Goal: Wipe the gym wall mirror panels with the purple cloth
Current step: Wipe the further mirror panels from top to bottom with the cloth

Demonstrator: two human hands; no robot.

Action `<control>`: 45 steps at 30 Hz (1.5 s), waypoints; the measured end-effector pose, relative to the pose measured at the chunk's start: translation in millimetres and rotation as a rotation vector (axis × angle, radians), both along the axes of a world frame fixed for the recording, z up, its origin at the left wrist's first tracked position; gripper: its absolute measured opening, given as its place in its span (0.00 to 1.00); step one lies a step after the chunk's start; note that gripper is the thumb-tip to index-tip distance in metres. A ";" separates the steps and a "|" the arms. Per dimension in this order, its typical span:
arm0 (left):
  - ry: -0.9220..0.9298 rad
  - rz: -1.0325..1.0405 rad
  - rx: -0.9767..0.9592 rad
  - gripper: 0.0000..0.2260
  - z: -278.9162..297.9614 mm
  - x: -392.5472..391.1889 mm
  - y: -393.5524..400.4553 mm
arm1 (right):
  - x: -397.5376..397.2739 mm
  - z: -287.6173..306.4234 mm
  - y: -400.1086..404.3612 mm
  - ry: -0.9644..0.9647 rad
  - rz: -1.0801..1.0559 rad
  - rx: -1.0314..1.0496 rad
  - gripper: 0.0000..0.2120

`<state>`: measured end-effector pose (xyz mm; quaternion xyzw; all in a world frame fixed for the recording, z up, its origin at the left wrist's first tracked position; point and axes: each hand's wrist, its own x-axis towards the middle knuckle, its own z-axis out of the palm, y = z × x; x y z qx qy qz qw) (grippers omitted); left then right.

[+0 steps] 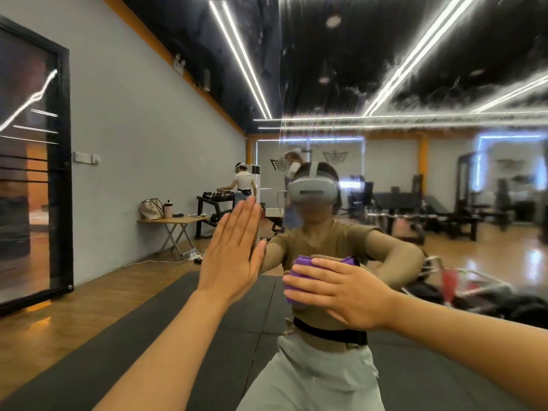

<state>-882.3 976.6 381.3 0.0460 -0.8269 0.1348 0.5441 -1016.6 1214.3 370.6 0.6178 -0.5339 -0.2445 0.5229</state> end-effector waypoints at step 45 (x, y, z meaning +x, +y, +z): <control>0.075 -0.012 0.012 0.27 -30.6 0.8 -3.3 | 12.1 -1.1 -26.8 -0.142 0.056 -0.355 0.31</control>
